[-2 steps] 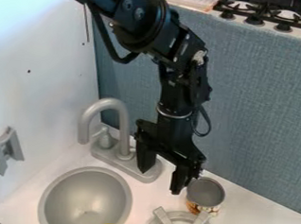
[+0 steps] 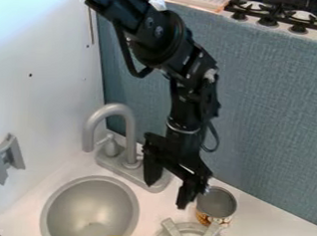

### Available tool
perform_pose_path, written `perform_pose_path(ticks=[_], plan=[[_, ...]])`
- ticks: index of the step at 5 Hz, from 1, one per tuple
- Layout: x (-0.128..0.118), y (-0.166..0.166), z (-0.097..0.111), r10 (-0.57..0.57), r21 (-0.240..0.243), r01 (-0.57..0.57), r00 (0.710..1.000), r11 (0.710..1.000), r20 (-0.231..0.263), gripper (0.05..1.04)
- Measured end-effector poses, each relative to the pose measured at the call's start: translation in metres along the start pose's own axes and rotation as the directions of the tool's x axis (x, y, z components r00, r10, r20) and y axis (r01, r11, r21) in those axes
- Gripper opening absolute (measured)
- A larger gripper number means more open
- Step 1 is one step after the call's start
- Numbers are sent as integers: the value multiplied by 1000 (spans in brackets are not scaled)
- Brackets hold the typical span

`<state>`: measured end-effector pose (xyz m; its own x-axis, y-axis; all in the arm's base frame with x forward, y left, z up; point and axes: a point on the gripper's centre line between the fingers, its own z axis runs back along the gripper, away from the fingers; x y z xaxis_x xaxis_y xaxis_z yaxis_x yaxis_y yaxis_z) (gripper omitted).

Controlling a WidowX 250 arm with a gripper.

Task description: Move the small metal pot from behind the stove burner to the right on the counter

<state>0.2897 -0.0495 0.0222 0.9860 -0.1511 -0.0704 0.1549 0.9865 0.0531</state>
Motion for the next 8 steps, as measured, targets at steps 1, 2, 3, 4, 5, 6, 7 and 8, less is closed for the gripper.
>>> perform_pose_path(ticks=[1, 2, 3, 4, 5, 6, 7, 8], plan=[[16, 20, -12, 19, 10, -19, 1000, 1000, 17, 1000], [35, 30, -35, -17, 77, 17, 1000, 997, 5, 1000], [54, 36, -56, -56, 112, 60, 998, 992, -34, 1001], [69, 39, -70, -64, 116, 69, 997, 991, -48, 1000], [78, 44, -77, -53, 138, 60, 997, 989, -56, 1000], [88, 50, -79, -37, 177, 44, 998, 983, -44, 1001], [93, 54, -83, -28, 209, 37, 999, 977, -46, 1000], [96, 53, -89, -27, 223, 36, 999, 974, -45, 1001]])
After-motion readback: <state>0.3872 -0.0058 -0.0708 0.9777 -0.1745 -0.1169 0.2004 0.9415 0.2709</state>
